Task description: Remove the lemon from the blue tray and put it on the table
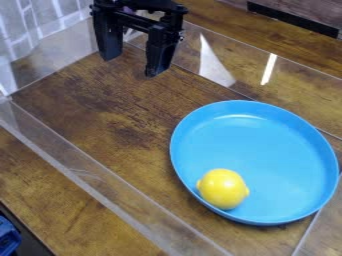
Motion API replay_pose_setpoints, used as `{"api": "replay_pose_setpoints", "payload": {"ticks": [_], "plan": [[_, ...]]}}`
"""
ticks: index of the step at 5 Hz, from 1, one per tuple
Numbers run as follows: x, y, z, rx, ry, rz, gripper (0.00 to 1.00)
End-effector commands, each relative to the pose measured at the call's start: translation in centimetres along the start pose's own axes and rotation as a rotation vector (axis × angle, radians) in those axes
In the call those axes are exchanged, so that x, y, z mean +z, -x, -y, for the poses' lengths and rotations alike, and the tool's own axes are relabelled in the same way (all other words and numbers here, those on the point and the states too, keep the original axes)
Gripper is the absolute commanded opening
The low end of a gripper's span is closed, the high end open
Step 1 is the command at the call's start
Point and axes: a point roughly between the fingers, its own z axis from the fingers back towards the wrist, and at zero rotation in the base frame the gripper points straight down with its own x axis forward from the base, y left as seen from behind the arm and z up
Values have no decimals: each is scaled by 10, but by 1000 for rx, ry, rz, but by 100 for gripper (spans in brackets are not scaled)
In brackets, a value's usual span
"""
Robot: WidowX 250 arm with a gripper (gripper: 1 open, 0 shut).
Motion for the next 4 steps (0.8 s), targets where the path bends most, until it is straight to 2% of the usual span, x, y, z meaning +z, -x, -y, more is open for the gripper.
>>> {"api": "replay_pose_setpoints", "payload": {"ticks": [1,2,4], "plan": [[-6,-1,7,-42,2,-14,100],[-12,0,29,-167,3,-17,100],[-28,2,85,-499,-16,-7,100]]}}
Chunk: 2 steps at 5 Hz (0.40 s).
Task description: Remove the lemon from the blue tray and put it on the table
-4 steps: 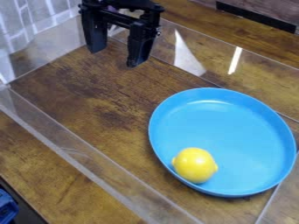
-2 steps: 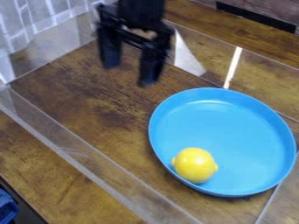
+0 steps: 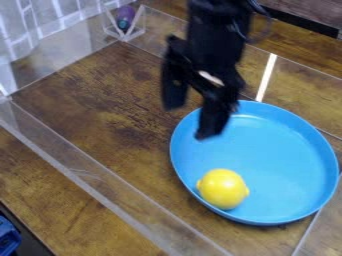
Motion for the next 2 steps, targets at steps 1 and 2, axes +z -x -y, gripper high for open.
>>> {"api": "replay_pose_setpoints", "payload": {"ticks": [1,2], "plan": [[-2,-10,16,-150,-33,45,100],[-23,-15,21,-217,-40,43,100]]}}
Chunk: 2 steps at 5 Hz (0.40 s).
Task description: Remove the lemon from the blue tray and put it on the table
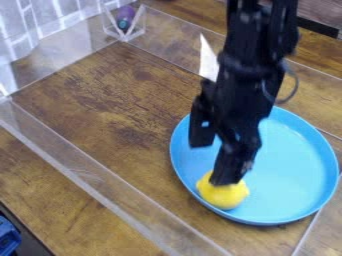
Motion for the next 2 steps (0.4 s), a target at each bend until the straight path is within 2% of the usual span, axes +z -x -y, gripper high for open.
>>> {"api": "replay_pose_setpoints", "payload": {"ticks": [1,2], "plan": [[-6,-11,4,-41,-16,39,100],[-23,-15,3,-70,-21,36,100]]}}
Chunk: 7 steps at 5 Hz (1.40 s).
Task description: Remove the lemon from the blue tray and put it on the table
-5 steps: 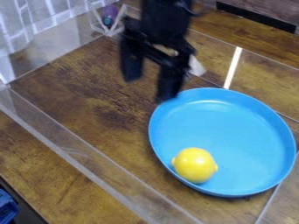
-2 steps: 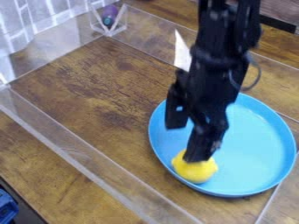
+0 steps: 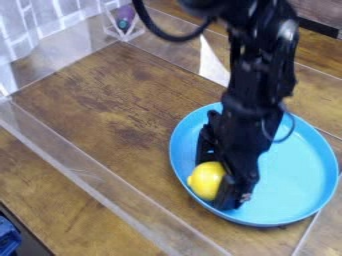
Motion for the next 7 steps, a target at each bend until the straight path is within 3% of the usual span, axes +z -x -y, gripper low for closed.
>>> {"api": "replay_pose_setpoints", "payload": {"ticks": [1,2,7], "plan": [[4,-7,0,-17,-9,35,100],[0,-8,-2,-13,-3,39,0],[-14,-10,-8,-5,19,63,0]]}}
